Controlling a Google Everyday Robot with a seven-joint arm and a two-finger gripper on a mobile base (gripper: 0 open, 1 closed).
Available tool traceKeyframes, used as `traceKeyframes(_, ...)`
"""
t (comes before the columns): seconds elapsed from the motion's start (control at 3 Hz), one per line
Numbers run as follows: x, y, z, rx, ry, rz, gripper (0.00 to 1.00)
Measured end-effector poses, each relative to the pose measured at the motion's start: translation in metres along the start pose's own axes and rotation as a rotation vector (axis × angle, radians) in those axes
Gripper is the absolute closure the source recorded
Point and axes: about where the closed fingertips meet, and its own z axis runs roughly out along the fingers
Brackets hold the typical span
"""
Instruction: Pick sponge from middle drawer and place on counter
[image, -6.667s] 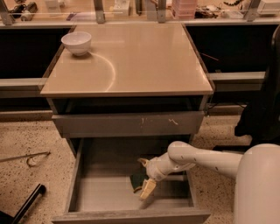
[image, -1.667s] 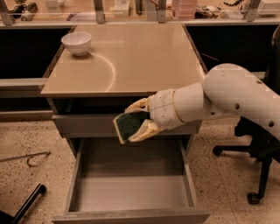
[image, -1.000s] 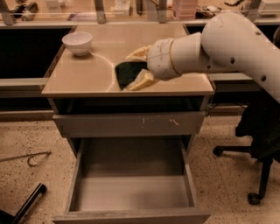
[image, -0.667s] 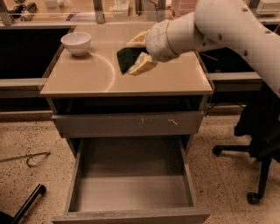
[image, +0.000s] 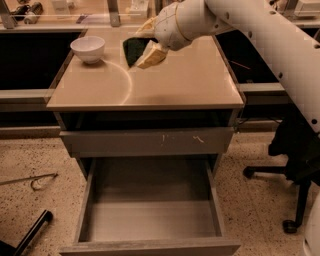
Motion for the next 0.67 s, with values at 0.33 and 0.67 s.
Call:
traceKeyframes(0.33,0.023,-0.007,0.023,-0.034,-0.005,0.066,1.0)
traceKeyframes(0.67,0.07,-0.012,0.059,-0.078,0.007,0.207,1.0)
